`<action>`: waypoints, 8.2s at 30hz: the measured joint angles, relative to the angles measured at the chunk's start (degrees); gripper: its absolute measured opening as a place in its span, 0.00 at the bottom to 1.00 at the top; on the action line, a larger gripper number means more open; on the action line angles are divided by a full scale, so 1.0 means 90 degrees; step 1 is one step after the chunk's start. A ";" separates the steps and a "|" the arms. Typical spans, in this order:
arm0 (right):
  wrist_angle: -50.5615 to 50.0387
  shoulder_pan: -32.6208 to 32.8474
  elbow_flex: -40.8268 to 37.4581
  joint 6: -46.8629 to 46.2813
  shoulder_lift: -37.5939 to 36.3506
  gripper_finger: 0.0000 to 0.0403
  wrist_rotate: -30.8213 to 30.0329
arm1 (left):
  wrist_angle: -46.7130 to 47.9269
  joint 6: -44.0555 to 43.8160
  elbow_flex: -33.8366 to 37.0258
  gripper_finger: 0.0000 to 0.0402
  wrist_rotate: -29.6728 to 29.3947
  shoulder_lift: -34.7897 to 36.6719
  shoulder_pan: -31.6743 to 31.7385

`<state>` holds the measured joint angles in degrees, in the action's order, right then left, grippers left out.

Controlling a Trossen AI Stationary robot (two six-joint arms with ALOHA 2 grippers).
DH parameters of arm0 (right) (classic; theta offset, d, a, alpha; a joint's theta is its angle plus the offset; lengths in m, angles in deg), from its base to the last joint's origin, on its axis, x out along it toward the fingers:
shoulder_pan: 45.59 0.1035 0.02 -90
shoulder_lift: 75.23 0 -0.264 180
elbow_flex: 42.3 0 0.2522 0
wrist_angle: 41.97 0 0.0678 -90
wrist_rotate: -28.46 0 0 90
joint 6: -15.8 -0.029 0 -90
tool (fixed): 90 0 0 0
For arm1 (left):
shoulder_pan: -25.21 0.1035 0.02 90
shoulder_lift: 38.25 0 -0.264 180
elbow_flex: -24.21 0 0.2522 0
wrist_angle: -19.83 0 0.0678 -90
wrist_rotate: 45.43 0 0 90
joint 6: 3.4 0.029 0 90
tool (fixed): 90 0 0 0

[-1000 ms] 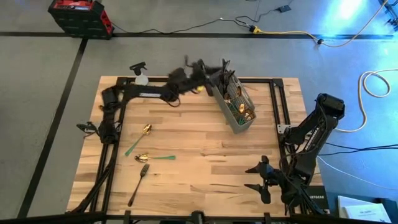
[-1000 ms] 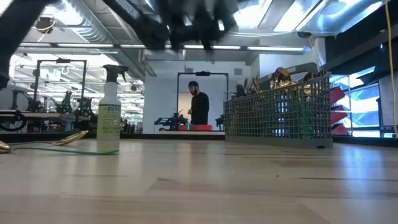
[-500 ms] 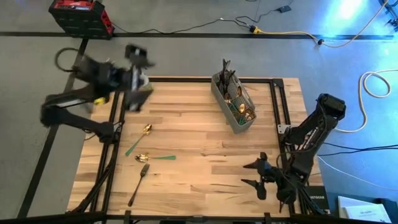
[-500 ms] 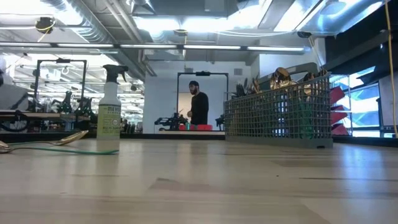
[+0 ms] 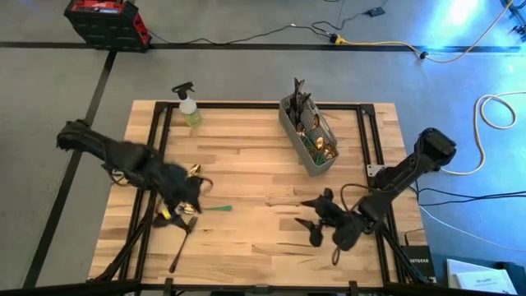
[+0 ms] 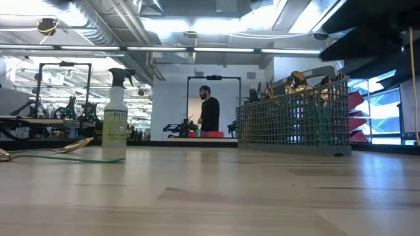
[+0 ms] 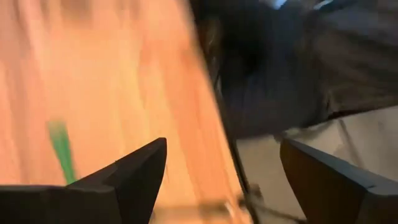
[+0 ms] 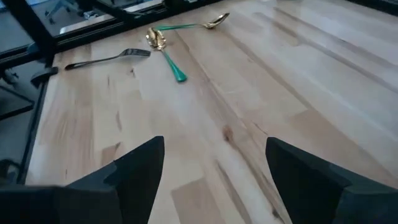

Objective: Sort silverware
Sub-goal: Put the black fork into the silverware basket, then put the green spoon into the silverware basket

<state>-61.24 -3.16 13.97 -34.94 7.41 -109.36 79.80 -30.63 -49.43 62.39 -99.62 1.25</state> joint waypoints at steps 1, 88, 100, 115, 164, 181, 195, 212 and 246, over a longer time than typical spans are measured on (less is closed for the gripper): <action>0.0095 -0.0098 0.0000 -0.0002 0.0076 0.66 0.0132 | -0.0033 -0.0674 0.0266 0.74 -0.0023 -0.0002 -0.0202; -0.0174 0.0933 -0.0002 -0.1377 0.1070 0.66 0.2274 | -0.3879 0.3661 -0.3274 0.00 -0.4945 -0.2645 0.1802; -0.0207 0.0950 -0.0002 -0.1714 0.1071 0.66 0.1975 | -0.8305 0.3627 -0.3660 0.00 -0.0759 -0.3704 0.4993; -0.0360 0.0950 -0.0002 -0.1662 0.1168 0.66 0.1480 | -1.1487 0.2252 -0.3552 0.00 -0.0229 -0.7163 0.5373; -0.0085 0.0673 -0.0007 -0.0673 0.2022 0.66 0.1263 | -0.8463 0.2377 -0.2275 0.73 0.3200 -0.1653 0.5696; 0.3343 -0.1176 0.0004 0.2591 0.2022 0.66 0.1773 | 0.1009 0.0276 -0.0100 0.73 -0.3554 0.0264 0.0082; 0.1477 -0.2739 0.4246 0.5788 0.3797 0.66 0.4985 | -0.3258 -0.2742 0.3831 0.73 -0.7146 0.0314 -0.2707; 0.0747 -0.3889 0.7989 0.5137 0.7083 0.65 0.6203 | -0.2917 -0.6069 0.5281 0.73 -0.7954 0.0456 -0.5076; -0.0300 -0.3833 0.8075 0.5060 0.7285 0.01 0.6036 | -0.2915 -0.5242 0.5231 0.73 -0.8249 0.0332 -0.5253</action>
<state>-63.94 -37.66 86.64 10.60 72.98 -55.03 53.57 -77.81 -2.35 -11.85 -96.64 -46.03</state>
